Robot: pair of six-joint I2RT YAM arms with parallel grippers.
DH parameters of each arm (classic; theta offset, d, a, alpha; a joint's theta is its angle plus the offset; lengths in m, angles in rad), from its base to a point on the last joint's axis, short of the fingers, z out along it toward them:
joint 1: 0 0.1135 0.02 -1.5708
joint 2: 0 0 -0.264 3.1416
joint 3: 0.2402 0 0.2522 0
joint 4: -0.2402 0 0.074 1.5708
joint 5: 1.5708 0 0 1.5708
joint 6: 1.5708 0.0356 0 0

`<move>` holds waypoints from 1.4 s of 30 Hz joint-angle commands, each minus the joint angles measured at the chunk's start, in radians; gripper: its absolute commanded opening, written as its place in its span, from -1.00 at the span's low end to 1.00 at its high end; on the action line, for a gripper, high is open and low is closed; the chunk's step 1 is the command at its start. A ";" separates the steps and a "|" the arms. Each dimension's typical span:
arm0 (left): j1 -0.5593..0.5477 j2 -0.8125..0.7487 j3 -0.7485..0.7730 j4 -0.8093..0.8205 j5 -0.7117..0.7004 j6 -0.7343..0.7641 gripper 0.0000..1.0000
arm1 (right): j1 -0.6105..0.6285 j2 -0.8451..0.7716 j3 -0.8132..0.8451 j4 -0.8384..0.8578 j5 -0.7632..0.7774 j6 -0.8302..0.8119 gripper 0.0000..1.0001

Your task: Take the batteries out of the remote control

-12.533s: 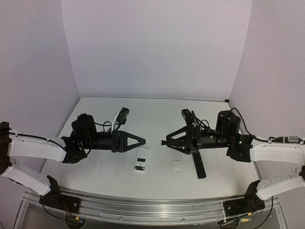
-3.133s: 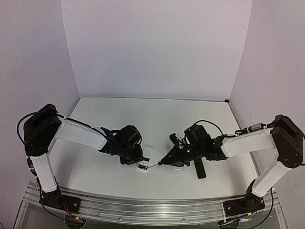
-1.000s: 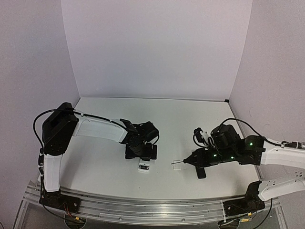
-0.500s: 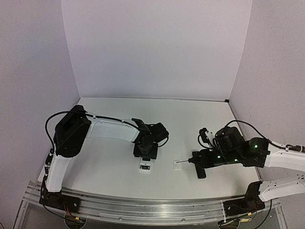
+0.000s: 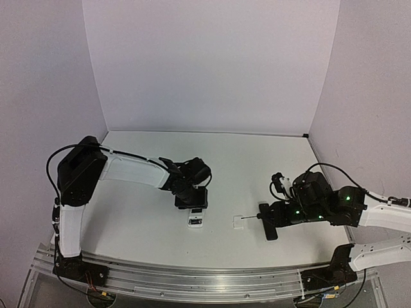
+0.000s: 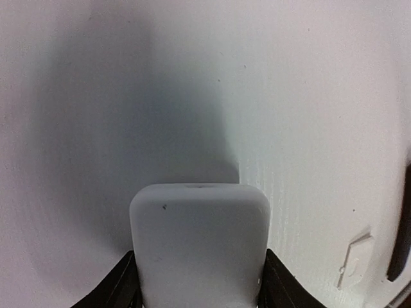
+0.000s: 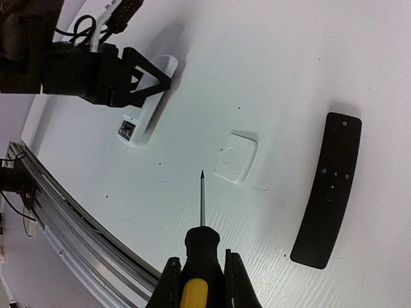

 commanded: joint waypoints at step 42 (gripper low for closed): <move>0.309 -0.185 -0.774 1.861 0.701 -0.460 -1.00 | -0.001 -0.079 0.042 -0.061 -0.002 -0.008 -1.00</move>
